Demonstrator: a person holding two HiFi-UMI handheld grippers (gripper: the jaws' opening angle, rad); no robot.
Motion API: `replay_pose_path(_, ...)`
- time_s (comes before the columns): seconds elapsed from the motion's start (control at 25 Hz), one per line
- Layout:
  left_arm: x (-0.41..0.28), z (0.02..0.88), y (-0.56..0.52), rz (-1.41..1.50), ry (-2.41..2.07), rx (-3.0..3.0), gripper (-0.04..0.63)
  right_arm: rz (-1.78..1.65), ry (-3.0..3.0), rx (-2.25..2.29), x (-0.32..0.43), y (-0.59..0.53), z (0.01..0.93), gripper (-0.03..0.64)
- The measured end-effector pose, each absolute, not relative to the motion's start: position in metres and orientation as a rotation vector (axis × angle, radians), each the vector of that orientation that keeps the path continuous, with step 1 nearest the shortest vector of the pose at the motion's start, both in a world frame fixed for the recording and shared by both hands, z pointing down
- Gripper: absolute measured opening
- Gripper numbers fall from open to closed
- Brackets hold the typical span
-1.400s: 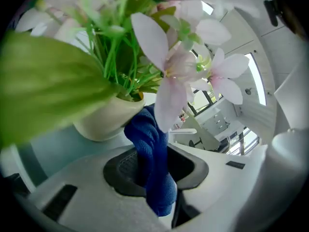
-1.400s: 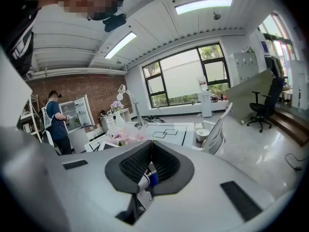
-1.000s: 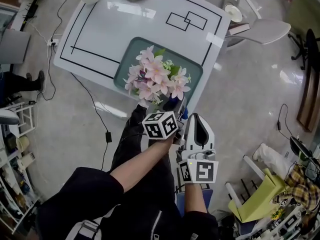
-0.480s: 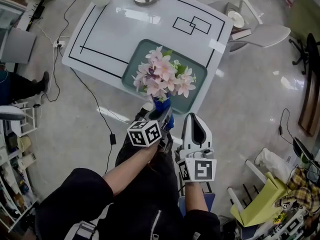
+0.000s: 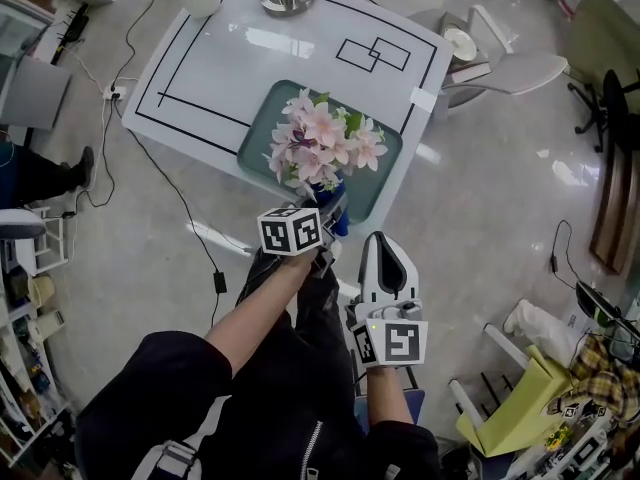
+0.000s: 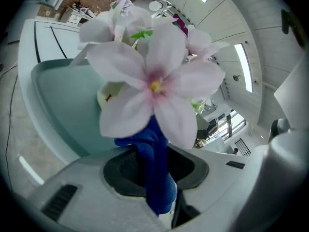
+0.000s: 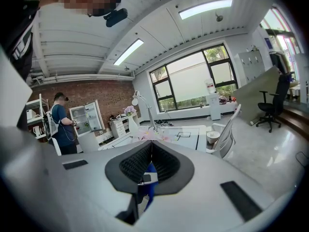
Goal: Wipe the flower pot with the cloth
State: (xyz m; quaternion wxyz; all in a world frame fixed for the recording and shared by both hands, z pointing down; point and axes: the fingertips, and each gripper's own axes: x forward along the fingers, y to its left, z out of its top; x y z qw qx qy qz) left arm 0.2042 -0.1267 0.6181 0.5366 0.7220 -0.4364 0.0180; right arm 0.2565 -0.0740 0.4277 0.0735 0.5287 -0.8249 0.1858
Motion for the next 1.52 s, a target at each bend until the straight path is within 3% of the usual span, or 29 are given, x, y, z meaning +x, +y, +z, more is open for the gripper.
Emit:
replay_pose_path(0.44, 0.212, 0.561, -0.059, 0.082, -0.878, 1.991, 0.123, 0.488, -2.457, 1.745, 0.266, -0.053, 0.401, 0.009)
replay_pose_path(0.8, 0.098, 0.435, -0.021, 0.148, -0.925, 2.668, 0.123, 0.365, -2.451, 1.876, 0.176, -0.005, 0.358, 0.009)
replay_pose_path(1.12, -0.009, 0.362, 0.017, 0.131, -1.049, 2.825, 0.123, 0.353, -2.45, 1.901, 0.064, 0.051, 0.34, 0.008)
replay_pose_path(1.52, -0.043, 0.35, 0.053, 0.087, -1.034, 2.759, 0.123, 0.359, -2.374, 1.832, 0.018, 0.085, 0.343, 0.008)
